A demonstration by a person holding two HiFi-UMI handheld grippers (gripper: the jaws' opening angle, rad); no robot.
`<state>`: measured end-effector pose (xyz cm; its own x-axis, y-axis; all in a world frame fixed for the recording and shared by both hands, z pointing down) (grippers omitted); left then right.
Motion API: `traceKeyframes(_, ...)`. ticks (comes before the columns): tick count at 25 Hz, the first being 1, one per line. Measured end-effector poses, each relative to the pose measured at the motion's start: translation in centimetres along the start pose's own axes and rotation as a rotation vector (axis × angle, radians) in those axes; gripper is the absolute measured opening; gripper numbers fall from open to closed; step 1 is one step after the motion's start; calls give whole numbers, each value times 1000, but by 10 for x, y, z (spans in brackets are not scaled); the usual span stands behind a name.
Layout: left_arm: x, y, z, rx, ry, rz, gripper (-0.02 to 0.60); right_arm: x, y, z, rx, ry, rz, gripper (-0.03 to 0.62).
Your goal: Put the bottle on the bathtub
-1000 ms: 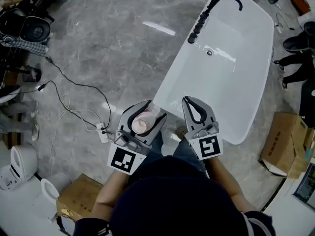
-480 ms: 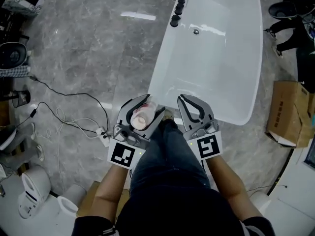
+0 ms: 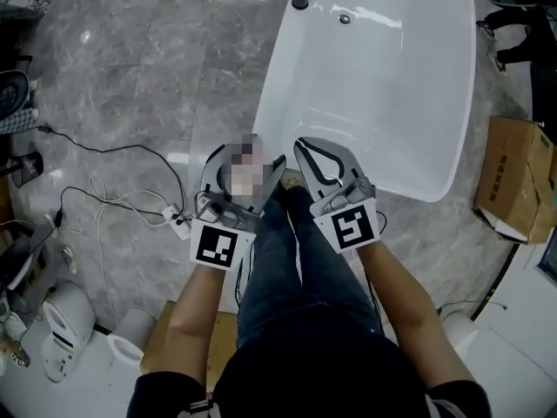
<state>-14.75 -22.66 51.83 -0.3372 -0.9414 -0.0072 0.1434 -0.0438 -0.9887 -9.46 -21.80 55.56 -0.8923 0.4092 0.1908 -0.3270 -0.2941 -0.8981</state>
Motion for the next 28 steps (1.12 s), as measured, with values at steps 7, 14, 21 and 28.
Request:
traceKeyframes(7,0,-60,28,37,-10,-40,222,-1,-41,24,33,24,-8,28)
traceKeyframes(14,-2,-102,36,89,-34,-19,222,9,-79,32,98,31,12,29)
traceKeyframes(21,0,-134,46,116,-41,5,222,15,-96,38,126,36,19,29)
traceKeyframes(28,-4,-148,53,117,-70,4,222,17,-103,38,140,33,29,29)
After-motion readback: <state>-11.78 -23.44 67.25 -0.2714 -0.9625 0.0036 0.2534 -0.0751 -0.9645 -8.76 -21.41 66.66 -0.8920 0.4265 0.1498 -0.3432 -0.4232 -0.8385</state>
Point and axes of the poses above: the fingertips, and each gripper's own axes: z forward along the fingers, x to its left, y out of its top, the point moved 1 cm from there along -z, backward along the fingers, and after that the axes turned 12 degrees about -y, right-handed, at the moved point
